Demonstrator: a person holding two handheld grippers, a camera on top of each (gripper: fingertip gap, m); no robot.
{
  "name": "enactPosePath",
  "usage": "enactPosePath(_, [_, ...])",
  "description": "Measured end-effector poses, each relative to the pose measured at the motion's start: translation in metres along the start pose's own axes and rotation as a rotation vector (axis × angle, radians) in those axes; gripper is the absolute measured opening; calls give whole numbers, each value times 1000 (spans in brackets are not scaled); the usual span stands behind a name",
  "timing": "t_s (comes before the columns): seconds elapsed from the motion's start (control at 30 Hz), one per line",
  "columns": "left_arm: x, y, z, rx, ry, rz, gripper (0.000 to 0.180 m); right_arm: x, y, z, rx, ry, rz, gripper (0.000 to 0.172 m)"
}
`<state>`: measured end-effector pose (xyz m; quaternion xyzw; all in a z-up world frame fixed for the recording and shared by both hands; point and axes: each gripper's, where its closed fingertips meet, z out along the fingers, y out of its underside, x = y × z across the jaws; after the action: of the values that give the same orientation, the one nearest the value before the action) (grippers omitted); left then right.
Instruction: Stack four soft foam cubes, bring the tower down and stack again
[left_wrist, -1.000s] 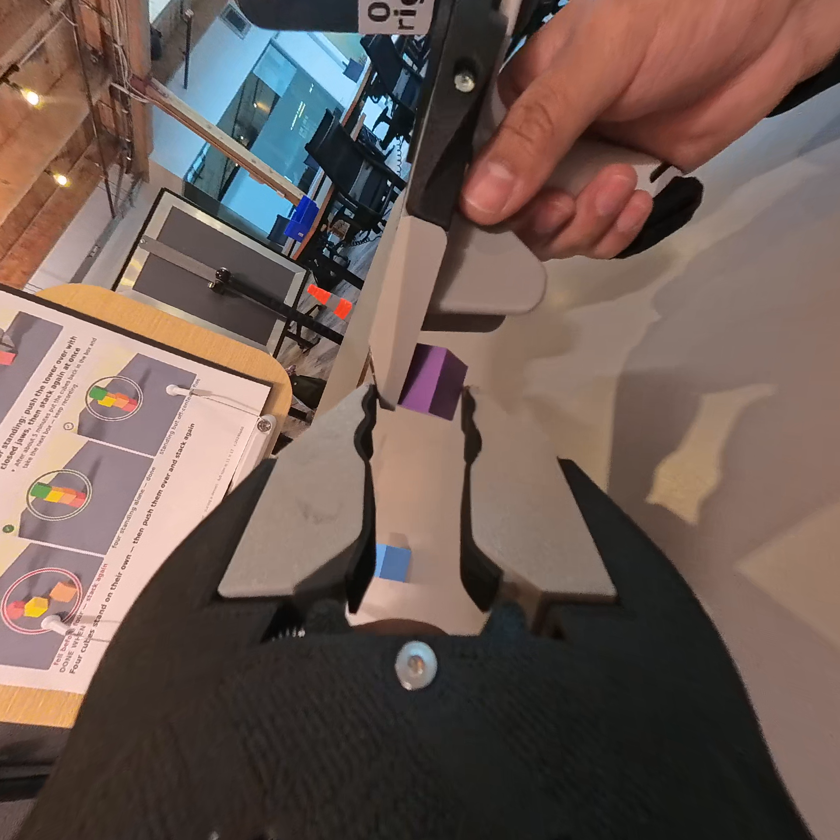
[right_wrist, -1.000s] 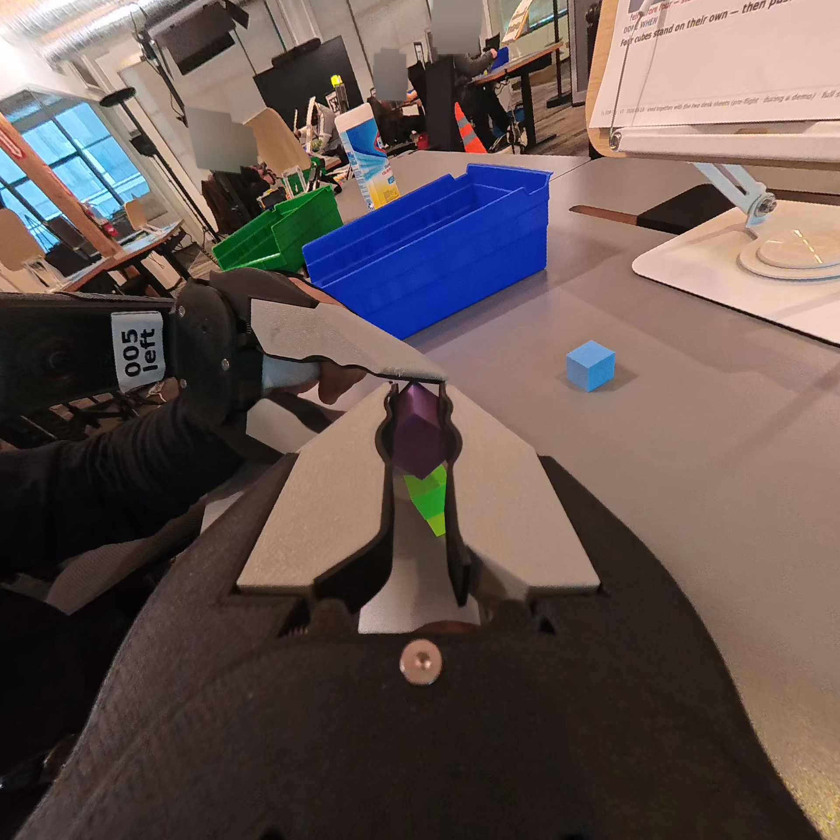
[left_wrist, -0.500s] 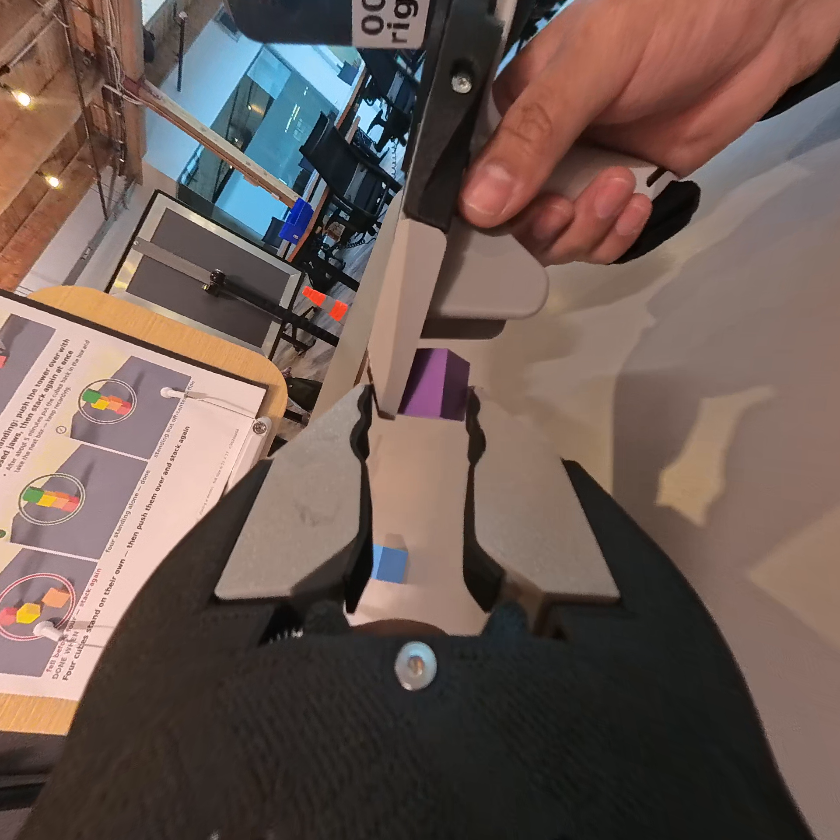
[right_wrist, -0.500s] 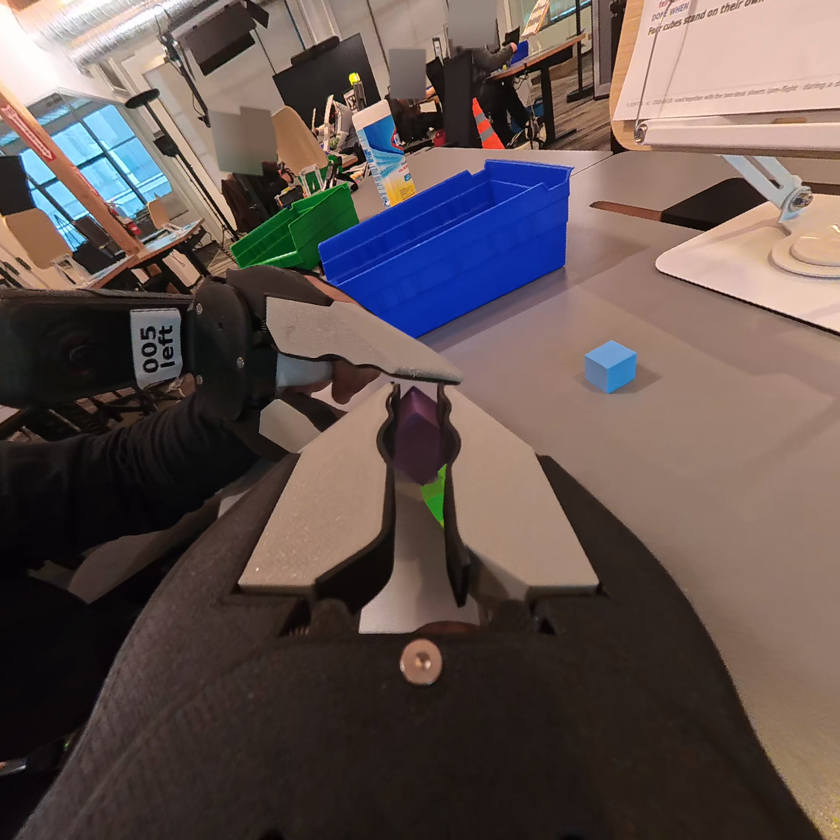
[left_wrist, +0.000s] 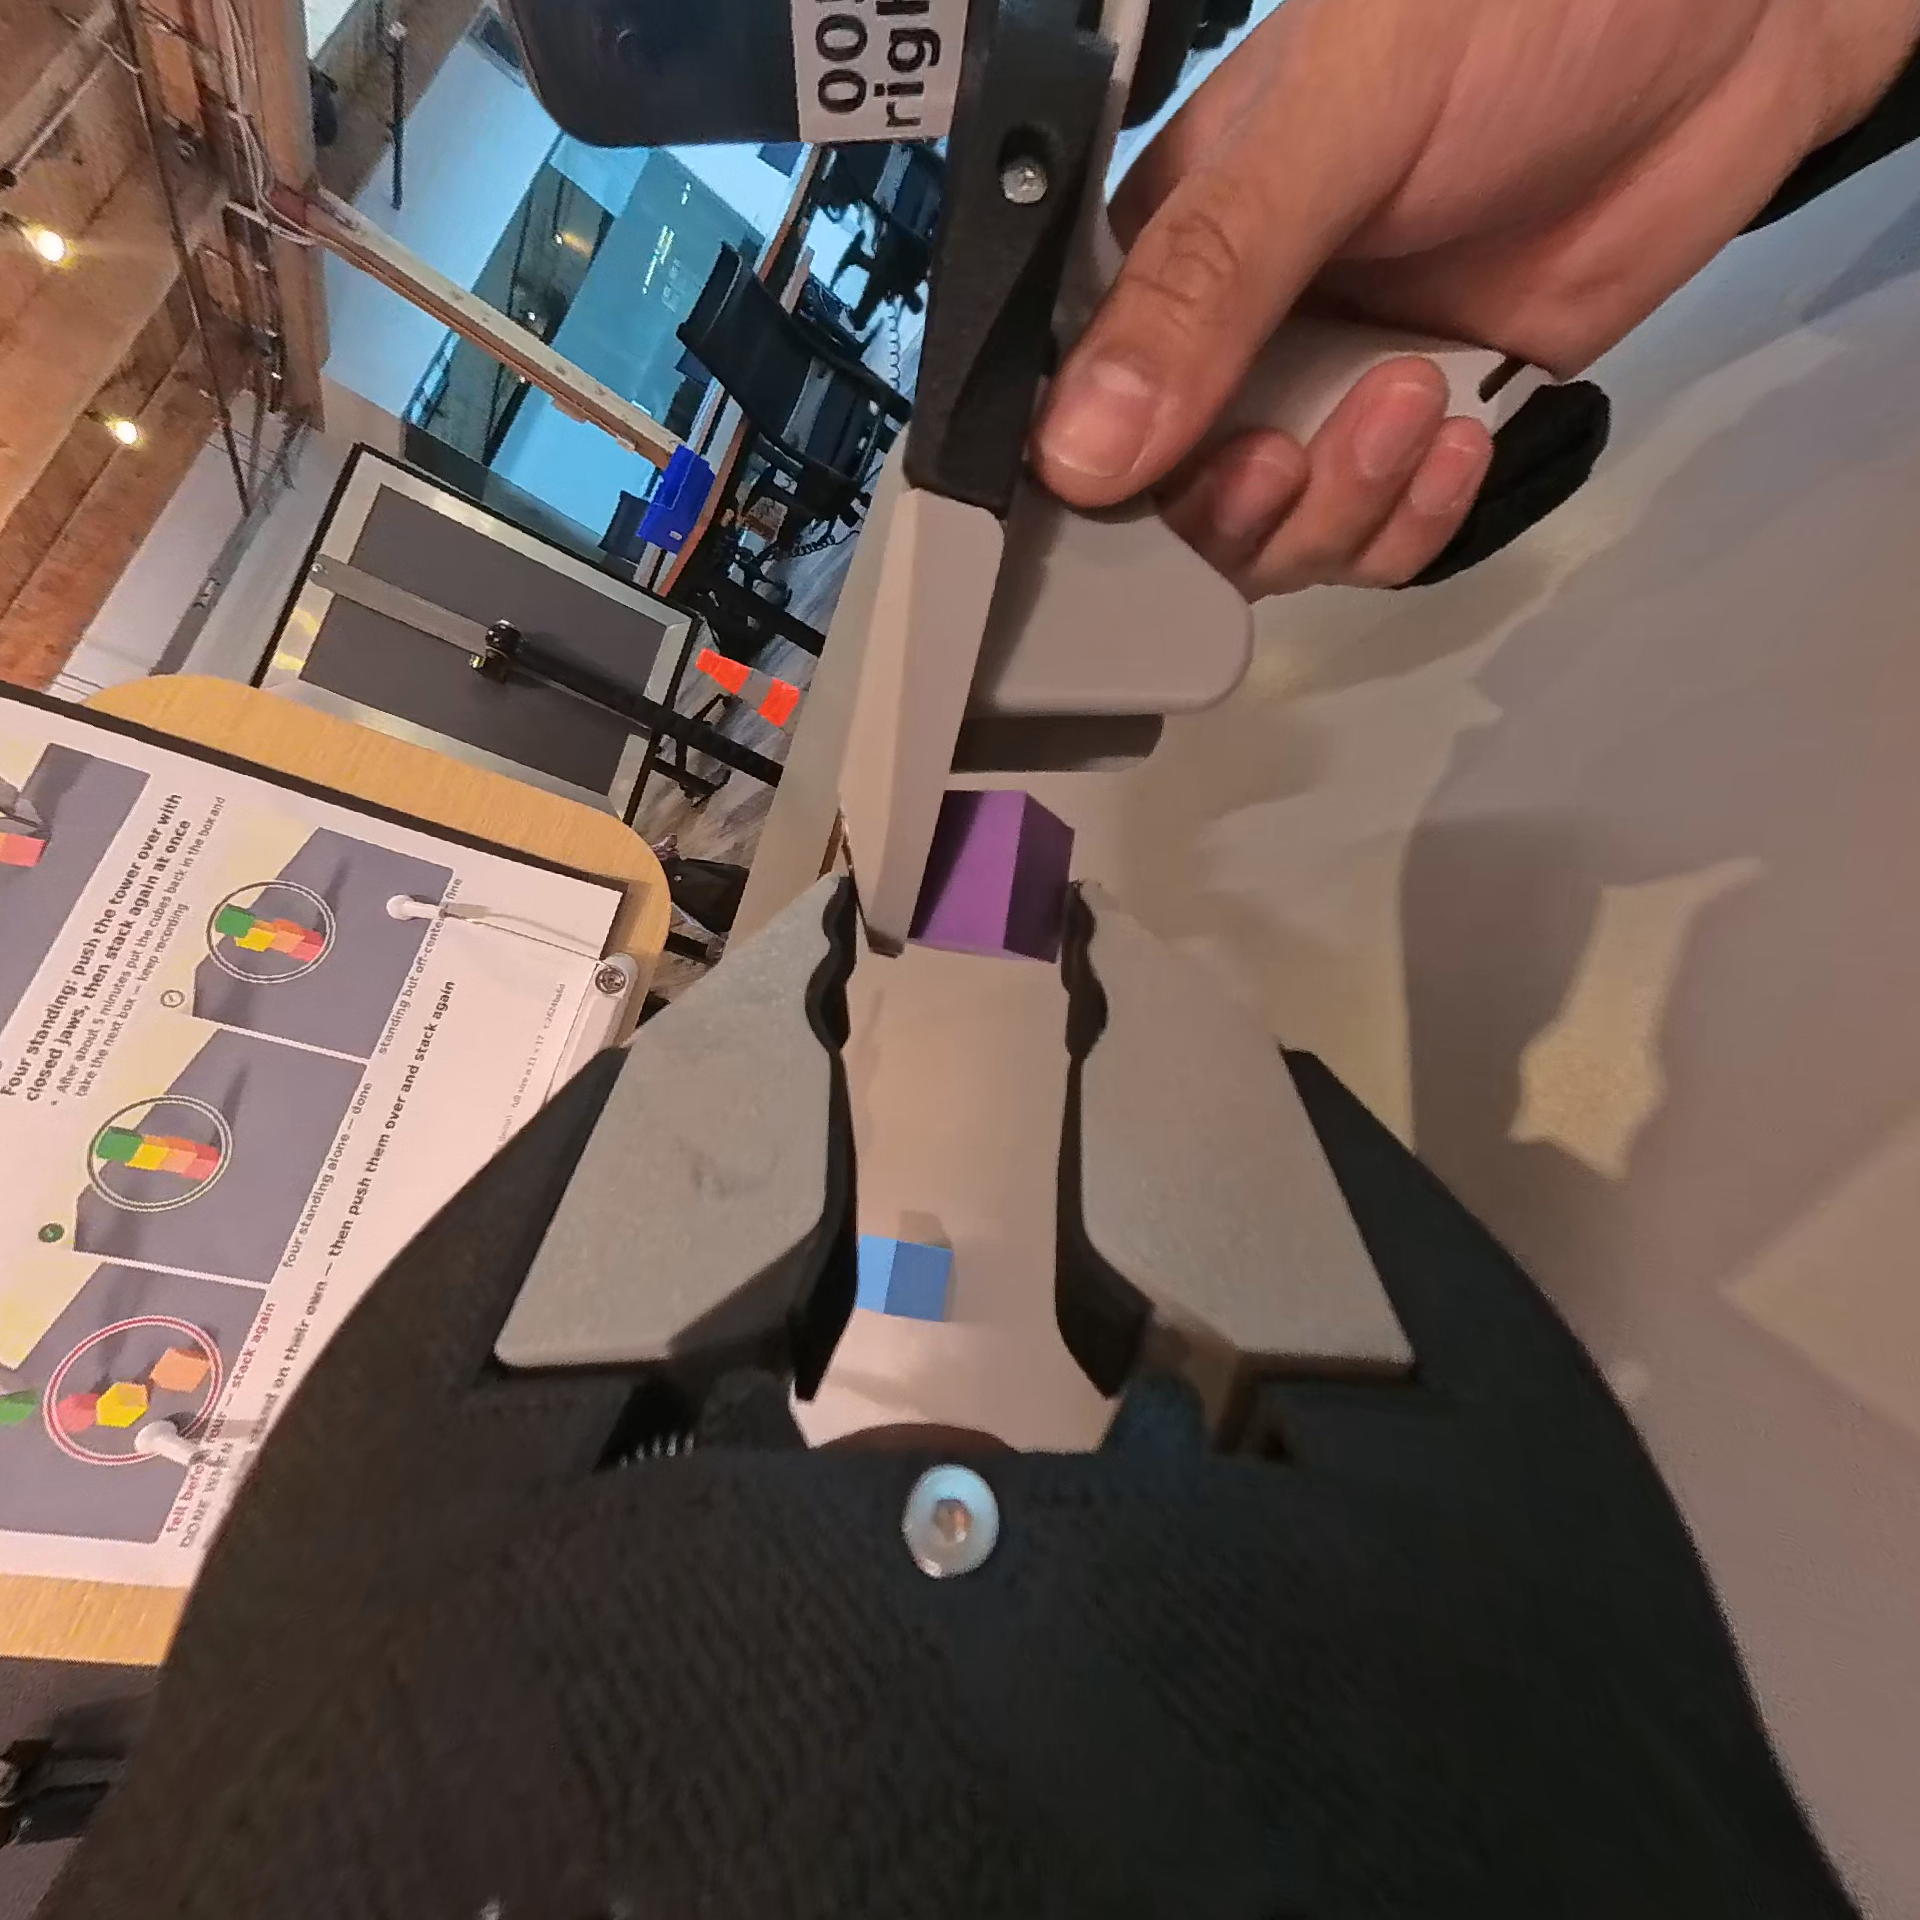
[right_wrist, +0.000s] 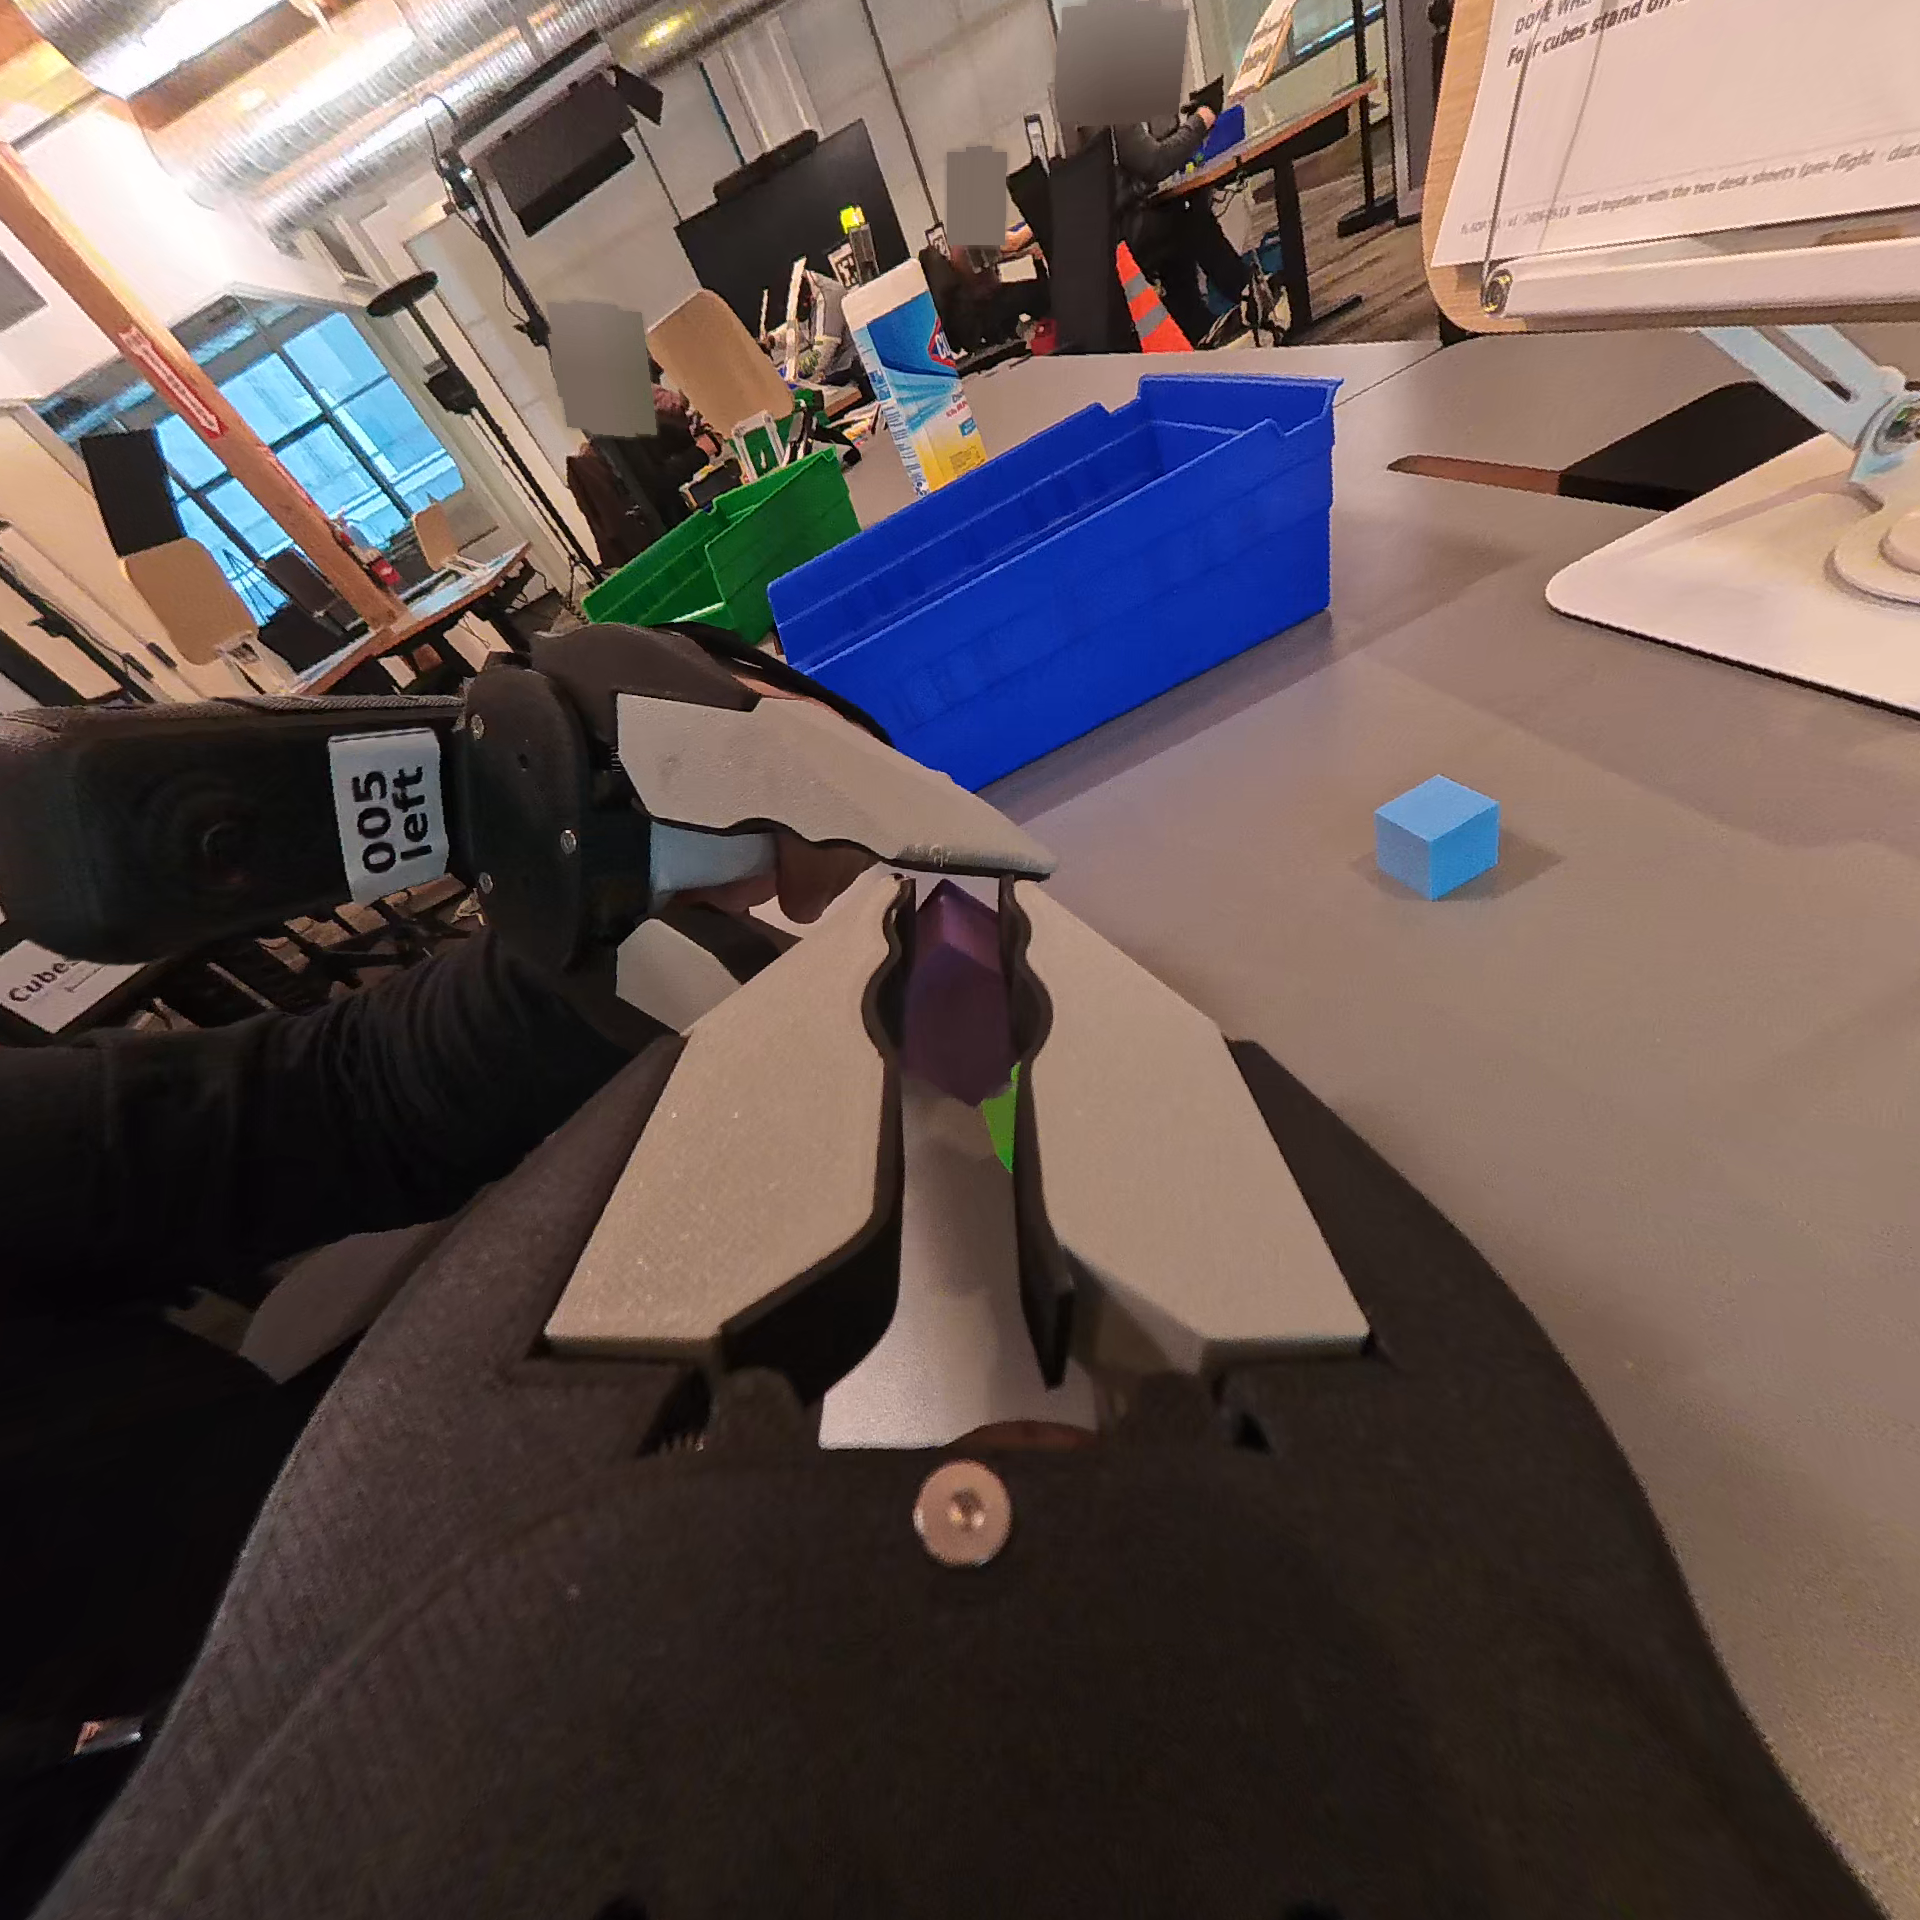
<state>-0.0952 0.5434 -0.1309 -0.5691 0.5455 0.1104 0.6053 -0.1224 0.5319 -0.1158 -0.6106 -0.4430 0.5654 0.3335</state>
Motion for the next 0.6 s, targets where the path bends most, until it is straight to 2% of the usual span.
enactPosePath(0.6, [1,3,2,-17,-7,19,37,2,2,1,-13,12,-16,16])
